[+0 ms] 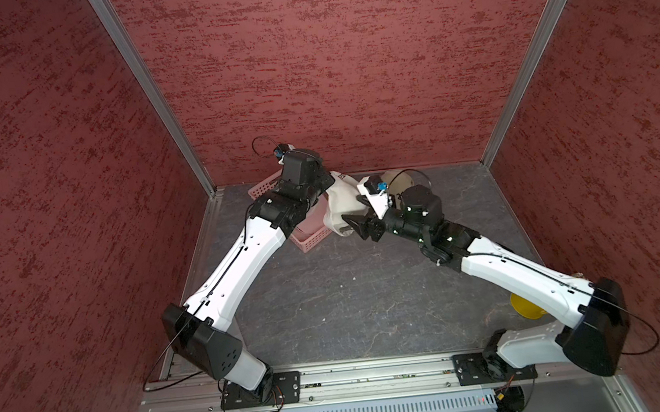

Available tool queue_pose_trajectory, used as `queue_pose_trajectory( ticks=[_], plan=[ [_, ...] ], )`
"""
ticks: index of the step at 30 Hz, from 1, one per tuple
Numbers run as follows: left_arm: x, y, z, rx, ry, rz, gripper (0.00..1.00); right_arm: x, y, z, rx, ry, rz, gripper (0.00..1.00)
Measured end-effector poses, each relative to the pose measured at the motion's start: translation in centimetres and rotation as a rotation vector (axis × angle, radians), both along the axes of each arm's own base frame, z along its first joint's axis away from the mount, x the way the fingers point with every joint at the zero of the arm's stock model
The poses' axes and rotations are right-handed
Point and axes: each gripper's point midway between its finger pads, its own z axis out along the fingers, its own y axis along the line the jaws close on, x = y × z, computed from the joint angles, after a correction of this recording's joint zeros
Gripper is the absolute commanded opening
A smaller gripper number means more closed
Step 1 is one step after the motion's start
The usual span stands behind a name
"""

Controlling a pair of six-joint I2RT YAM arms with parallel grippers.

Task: Turn the baseball cap inside out
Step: Turn over the baseball cap.

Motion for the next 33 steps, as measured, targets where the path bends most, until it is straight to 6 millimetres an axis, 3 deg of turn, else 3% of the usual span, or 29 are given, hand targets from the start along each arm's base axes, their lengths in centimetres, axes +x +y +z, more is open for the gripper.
queue_pose_trajectory(
  ticks=[4,8,10,15,17,24,26,31,33],
  plan=[
    [-0.3,-1.1,-1.2,0.016,0.035,-0.013,0.0,0.6,2.0,-1.0,-0.038,-0.073,-0.022,0.73],
    [-0.6,-1.5,-1.6,0.012,0.054,-0.02,0.0,2.4,1.9,-1.0,-0.041,-0.126,-0.108,0.73],
    [-0.7,-1.8,-1.5,-0.004,0.057,-0.028,0.0,3.1,1.7,-0.9,-0.039,-0.143,-0.142,0.69],
    [-1.4,-1.8,-2.2,-0.049,0.083,-0.045,0.0,4.2,0.9,-0.8,-0.022,-0.142,-0.189,0.25],
    [-1.7,-1.6,-2.5,-0.061,0.087,-0.044,0.0,4.5,0.6,-0.8,-0.007,-0.129,-0.186,0.15],
    [-2.3,-1.5,-2.9,-0.136,0.098,-0.069,0.0,3.7,0.4,-0.8,0.012,-0.075,-0.1,0.04],
    [-2.4,-1.9,-2.7,-0.146,0.093,-0.098,0.19,3.4,0.0,-0.7,0.012,-0.057,-0.069,0.03],
    [-2.7,-1.2,-2.1,-0.053,0.057,-0.216,0.35,4.2,-2.2,-0.9,0.024,0.003,-0.03,0.01],
    [-2.7,-0.2,-1.8,0.028,0.034,-0.265,0.37,4.5,-3.1,-1.4,0.029,0.04,-0.01,0.0]
  ],
)
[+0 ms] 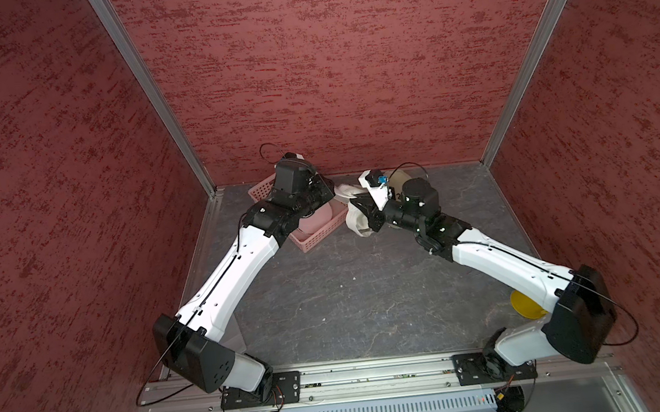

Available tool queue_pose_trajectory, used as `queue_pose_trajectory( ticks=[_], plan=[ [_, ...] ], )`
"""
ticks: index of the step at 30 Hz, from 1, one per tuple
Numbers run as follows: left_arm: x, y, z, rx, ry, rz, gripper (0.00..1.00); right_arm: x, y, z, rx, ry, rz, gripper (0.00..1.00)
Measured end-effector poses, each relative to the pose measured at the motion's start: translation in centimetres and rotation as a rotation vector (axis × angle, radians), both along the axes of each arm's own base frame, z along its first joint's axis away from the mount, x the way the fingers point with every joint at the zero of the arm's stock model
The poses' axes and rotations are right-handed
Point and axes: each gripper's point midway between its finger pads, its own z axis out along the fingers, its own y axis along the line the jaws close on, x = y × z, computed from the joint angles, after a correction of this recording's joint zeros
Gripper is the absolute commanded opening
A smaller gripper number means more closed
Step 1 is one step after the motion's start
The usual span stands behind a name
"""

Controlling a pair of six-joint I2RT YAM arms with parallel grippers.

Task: Turn the baseball cap inside out
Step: Turn over the baseball cap.

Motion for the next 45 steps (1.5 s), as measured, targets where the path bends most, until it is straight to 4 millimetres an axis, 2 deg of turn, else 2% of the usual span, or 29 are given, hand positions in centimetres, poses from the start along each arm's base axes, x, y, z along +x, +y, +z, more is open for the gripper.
queue_pose_trajectory(
  ticks=[4,6,10,14,19,24,29,31,34,35,36,38,40,41,45],
  plan=[
    [0.0,2.2,0.8,0.177,-0.095,-0.107,0.37,0.1,-1.6,-1.9,-0.004,0.12,0.044,0.0],
    [-0.5,2.6,1.1,0.259,-0.15,-0.186,0.39,-0.1,-2.0,-2.6,-0.004,0.175,0.075,0.0],
    [-3.6,1.1,1.2,0.407,-0.328,-0.438,0.52,-0.7,-1.7,-2.7,0.018,0.252,0.17,0.0],
    [-6.8,-0.6,-0.4,0.502,-0.47,-0.675,0.55,-1.9,-1.4,-2.4,0.036,0.297,0.262,0.0],
    [-6.5,-1.4,-1.7,0.581,-0.536,-0.816,0.58,-3.7,-0.9,-1.4,0.051,0.318,0.365,0.0],
    [-6.9,-2.0,-3.0,0.63,-0.542,-0.913,0.6,-5.3,-0.7,-1.5,0.053,0.34,0.448,0.0],
    [-8.1,-2.7,-4.4,0.656,-0.502,-1.014,0.5,-6.4,-0.7,-1.4,0.045,0.341,0.499,0.01],
    [-9.0,-3.3,-5.0,0.651,-0.481,-1.056,0.36,-6.5,-0.7,-1.1,0.043,0.33,0.509,0.0],
    [-10.3,-4.2,-5.9,0.634,-0.456,-1.105,0.07,-6.6,-0.6,-0.4,0.046,0.313,0.522,0.01],
    [-10.6,-4.4,-6.2,0.626,-0.448,-1.113,0.0,-6.6,-0.6,-0.4,0.046,0.312,0.524,0.01],
    [-10.7,-4.5,-6.3,0.62,-0.444,-1.118,0.0,-6.6,-0.6,-0.5,0.045,0.318,0.524,0.04],
    [-10.9,-4.5,-6.6,0.61,-0.419,-1.11,0.0,-6.3,-0.5,-0.8,0.04,0.329,0.518,0.18],
    [-10.8,-4.2,-6.9,0.607,-0.38,-1.088,0.0,-5.8,-0.6,-1.1,0.03,0.333,0.491,0.49],
    [-10.8,-4.0,-7.1,0.604,-0.352,-1.074,0.0,-5.4,-0.7,-1.3,0.02,0.327,0.469,0.58],
    [-11.0,-3.4,-7.2,0.578,-0.248,-1.023,0.0,-3.5,-2.2,-1.3,-0.019,0.293,0.334,0.7]
  ],
)
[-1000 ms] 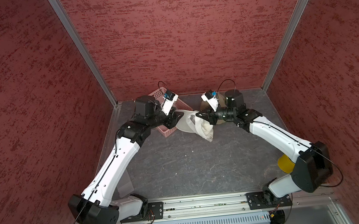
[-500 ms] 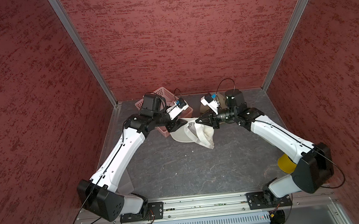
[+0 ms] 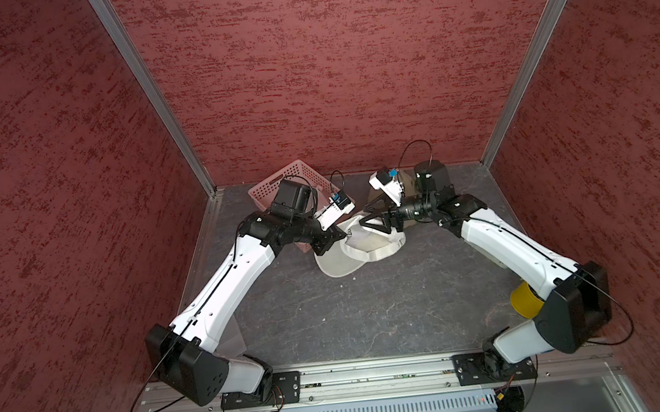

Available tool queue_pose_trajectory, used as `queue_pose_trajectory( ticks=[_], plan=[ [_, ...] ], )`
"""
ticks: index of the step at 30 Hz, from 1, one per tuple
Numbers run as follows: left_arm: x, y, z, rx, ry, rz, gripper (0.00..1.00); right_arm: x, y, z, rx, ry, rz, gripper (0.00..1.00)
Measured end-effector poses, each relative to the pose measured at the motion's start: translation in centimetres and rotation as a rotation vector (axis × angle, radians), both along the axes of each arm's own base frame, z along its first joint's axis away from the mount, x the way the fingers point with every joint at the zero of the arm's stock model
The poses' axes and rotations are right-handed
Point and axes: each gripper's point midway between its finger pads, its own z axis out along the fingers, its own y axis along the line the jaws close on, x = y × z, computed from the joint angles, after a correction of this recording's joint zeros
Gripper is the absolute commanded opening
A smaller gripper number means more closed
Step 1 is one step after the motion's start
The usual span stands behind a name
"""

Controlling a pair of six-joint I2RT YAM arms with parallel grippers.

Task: Turn the baseball cap inside out
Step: Turn over the baseball cap.

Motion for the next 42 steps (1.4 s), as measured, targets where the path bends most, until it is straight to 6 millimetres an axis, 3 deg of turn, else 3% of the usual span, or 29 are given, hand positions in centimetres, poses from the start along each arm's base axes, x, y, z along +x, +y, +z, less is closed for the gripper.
queue_pose_trajectory(
  ticks=[6,8,15,19,24,29,35,42],
  plan=[
    [0.4,0.9,-0.2,0.016,0.059,0.093,0.0,-0.6,-2.9,3.6,-0.042,-0.16,-0.129,0.72],
    [0.3,1.0,-0.4,0.021,0.077,0.104,0.0,-1.1,-3.4,3.9,-0.064,-0.192,-0.137,0.72],
    [-0.1,0.9,-0.6,0.022,0.097,0.108,0.0,-1.5,-3.7,-0.2,-0.173,-0.143,-0.092,0.68],
    [-0.5,0.5,-0.6,0.025,0.101,0.092,0.0,-1.5,-3.7,-1.4,-0.205,-0.13,-0.071,0.66],
    [-0.8,0.3,-0.7,0.026,0.104,0.082,0.0,-1.5,-3.4,-3.3,-0.235,-0.095,-0.034,0.53],
    [-0.9,0.3,-0.5,0.024,0.102,0.079,0.0,-1.1,-3.1,-6.0,-0.272,-0.022,-0.007,0.26],
    [-1.1,0.4,-0.1,0.021,0.087,0.082,0.0,-0.7,-3.1,-6.2,-0.276,-0.02,-0.022,0.01],
    [-0.8,0.3,-0.4,0.059,0.09,0.127,0.0,3.3,-4.2,-5.1,-0.328,-0.103,-0.255,0.01]
  ],
)
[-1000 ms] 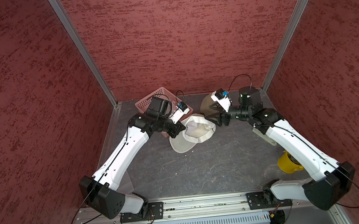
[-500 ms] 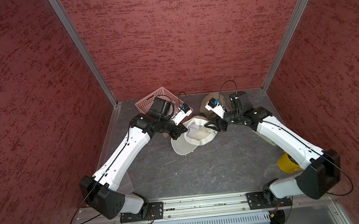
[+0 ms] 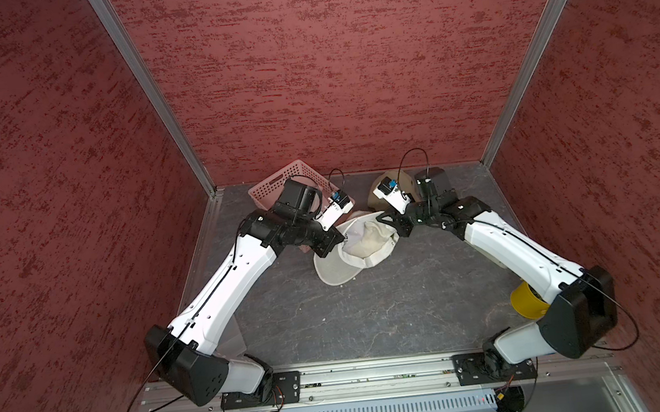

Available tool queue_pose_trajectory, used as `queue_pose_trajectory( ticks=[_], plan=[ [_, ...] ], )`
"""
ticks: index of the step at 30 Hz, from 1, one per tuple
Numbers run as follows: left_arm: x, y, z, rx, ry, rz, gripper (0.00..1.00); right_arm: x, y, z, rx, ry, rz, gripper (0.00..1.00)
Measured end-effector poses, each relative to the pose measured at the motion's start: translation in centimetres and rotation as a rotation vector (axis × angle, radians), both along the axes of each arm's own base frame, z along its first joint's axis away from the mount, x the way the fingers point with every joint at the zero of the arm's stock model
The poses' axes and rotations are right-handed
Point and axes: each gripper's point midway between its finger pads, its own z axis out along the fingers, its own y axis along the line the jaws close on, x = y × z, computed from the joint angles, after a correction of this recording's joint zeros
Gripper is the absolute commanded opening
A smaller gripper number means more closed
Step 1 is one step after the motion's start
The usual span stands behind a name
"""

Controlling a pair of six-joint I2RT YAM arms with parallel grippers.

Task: Turn the baseball cap inside out
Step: Turn over the baseball cap.

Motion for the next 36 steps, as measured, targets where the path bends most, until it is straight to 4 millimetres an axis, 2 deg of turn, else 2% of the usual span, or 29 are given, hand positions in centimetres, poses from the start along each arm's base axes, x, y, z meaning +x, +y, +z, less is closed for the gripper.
queue_pose_trajectory(
  ticks=[3,5,9,11,13,16,18,21,26,32,36],
  plan=[
    [0.3,-1.0,-0.4,0.01,0.004,0.017,0.0,2.1,-0.8,1.8,-0.027,-0.114,-0.141,0.1],
    [0.4,-1.8,-0.2,-0.008,0.005,0.028,0.0,3.2,-1.4,3.9,-0.031,-0.215,-0.238,0.11],
    [0.6,-2.8,1.1,-0.066,0.001,0.047,0.0,4.8,-3.1,7.3,-0.015,-0.392,-0.417,0.12],
    [0.4,-3.3,1.5,-0.083,0.001,0.053,0.0,5.7,-4.1,8.2,-0.022,-0.446,-0.497,0.19],
    [0.3,-3.6,1.8,-0.097,0.0,0.068,0.0,6.7,-5.0,8.3,-0.049,-0.48,-0.571,0.27],
    [0.3,-3.1,2.7,-0.111,-0.01,0.115,0.0,8.1,-5.9,6.2,-0.123,-0.469,-0.644,0.34],
    [0.3,-2.4,3.4,-0.123,-0.019,0.151,0.0,8.6,-6.0,4.7,-0.153,-0.445,-0.662,0.43],
    [0.5,-1.1,4.3,-0.132,-0.026,0.211,0.0,8.4,-6.2,4.2,-0.148,-0.412,-0.675,0.56],
    [1.6,0.5,5.0,-0.134,-0.03,0.301,0.0,6.8,-6.6,4.6,-0.107,-0.34,-0.657,0.67],
    [3.3,1.9,4.4,-0.121,-0.003,0.395,0.0,3.4,-5.6,6.4,-0.083,-0.284,-0.557,0.71],
    [3.9,2.2,4.4,-0.126,0.004,0.432,0.0,2.0,-4.4,5.8,-0.101,-0.23,-0.482,0.73]
  ],
)
